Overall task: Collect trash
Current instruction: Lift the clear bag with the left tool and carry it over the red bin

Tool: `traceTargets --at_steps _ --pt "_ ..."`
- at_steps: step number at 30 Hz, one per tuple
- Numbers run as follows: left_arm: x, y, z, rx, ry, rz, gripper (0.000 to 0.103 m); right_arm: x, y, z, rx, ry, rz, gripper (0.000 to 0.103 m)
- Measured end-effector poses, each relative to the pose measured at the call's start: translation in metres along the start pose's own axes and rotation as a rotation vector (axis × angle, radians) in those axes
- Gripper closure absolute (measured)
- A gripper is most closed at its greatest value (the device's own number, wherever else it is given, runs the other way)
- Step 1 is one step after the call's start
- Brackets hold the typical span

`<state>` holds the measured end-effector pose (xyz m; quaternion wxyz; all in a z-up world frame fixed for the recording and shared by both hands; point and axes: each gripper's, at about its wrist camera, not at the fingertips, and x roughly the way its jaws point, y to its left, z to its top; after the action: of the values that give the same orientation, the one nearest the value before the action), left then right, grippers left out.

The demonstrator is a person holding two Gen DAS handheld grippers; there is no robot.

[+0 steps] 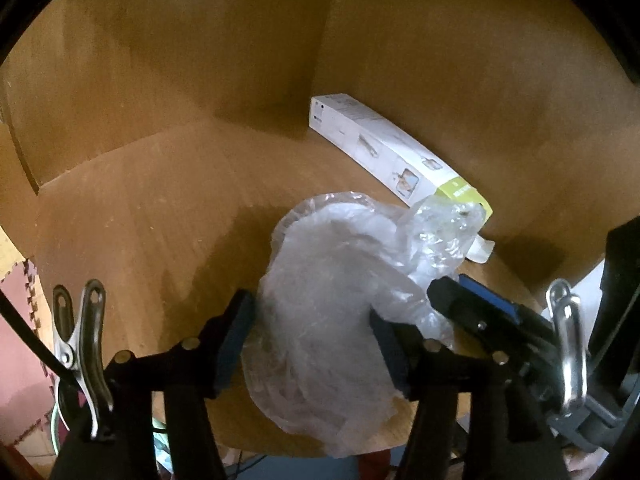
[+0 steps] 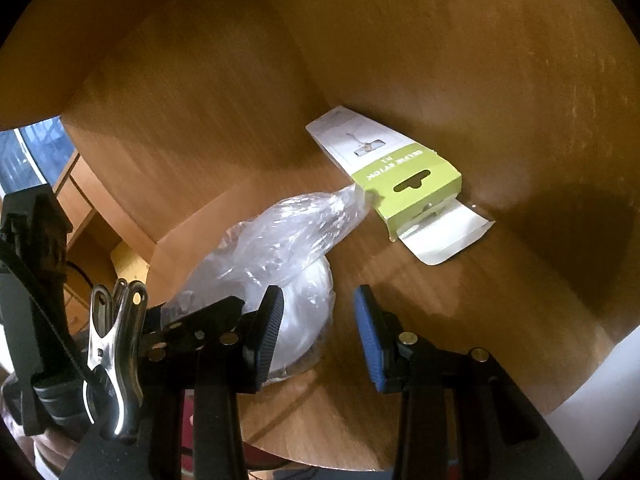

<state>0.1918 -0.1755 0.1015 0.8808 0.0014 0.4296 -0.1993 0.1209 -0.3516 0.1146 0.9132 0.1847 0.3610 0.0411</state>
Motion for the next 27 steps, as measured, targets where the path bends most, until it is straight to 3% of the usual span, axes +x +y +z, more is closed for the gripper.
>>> traceTargets --at_steps 14,19,21,27 --pt "-0.003 0.001 -0.005 -0.064 -0.043 -0.008 0.036 0.002 -0.011 0.0 0.104 0.02 0.126 0.066" --pt "-0.01 0.001 -0.013 -0.072 -0.049 -0.029 0.055 0.002 -0.007 -0.001 0.096 0.032 0.136 0.067" --pt "-0.012 0.003 -0.016 -0.077 -0.057 -0.025 0.066 0.002 -0.003 -0.001 0.072 0.032 0.109 0.074" --pt "-0.025 0.013 -0.03 -0.126 -0.081 -0.029 0.075 0.004 0.002 -0.002 0.038 0.051 0.09 0.087"
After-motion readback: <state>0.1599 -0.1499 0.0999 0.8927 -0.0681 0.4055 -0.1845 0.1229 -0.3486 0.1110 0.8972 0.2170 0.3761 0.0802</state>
